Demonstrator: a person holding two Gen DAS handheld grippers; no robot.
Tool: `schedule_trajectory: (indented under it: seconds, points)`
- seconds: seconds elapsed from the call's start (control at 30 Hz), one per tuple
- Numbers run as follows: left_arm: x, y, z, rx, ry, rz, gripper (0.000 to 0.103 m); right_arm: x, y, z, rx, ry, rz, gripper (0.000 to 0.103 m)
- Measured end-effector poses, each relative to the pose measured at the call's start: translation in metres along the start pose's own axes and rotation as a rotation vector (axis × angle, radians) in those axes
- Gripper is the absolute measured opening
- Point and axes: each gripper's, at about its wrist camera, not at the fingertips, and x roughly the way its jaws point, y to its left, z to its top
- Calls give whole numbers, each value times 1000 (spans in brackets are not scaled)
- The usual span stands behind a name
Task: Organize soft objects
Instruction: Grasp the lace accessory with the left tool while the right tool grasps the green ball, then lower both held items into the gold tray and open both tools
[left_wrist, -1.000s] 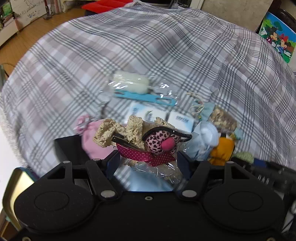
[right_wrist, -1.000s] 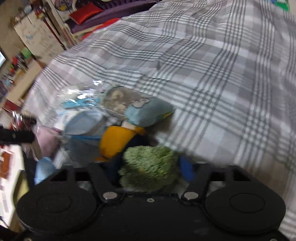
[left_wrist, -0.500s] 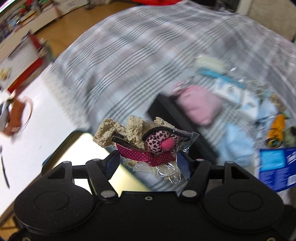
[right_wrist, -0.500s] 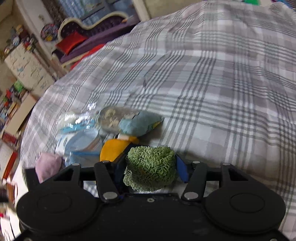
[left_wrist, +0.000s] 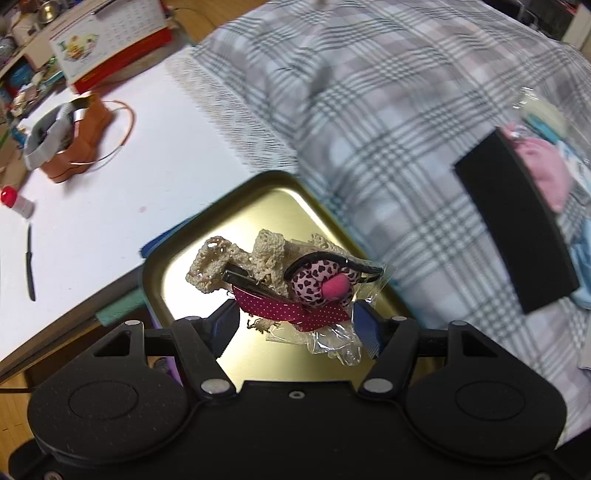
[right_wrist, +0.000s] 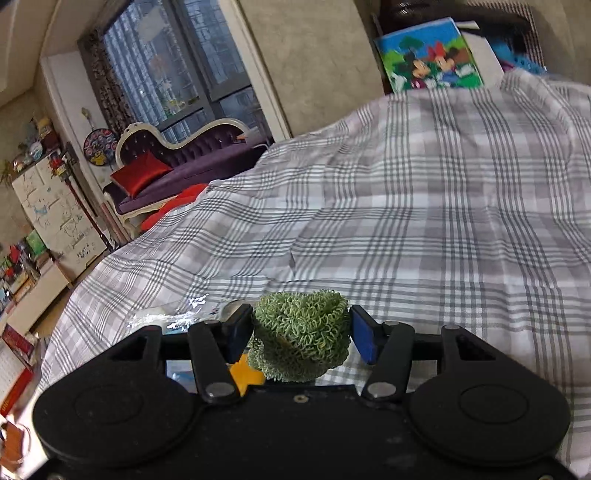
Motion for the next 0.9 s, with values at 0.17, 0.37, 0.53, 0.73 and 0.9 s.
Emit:
schedule_trajectory:
  seconds: [0.17, 0.37, 0.53, 0.73, 0.9]
  points:
    - [10, 12, -1, 30, -11, 31, 62, -25, 31, -16, -43, 56, 16, 56]
    - [8, 22, -3, 22, -10, -47, 62, -59, 93, -43, -161, 164, 42, 56]
    - [7, 40, -6, -34, -31, -56, 62, -76, 169, -76, -273, 298, 161, 56]
    - [18, 60, -15, -116, -5, -40, 62, -86, 242, -152, -423, 526, 254, 56]
    - [26, 61, -18, -123, 38, -67, 63, -82, 269, -203, -495, 660, 259, 56]
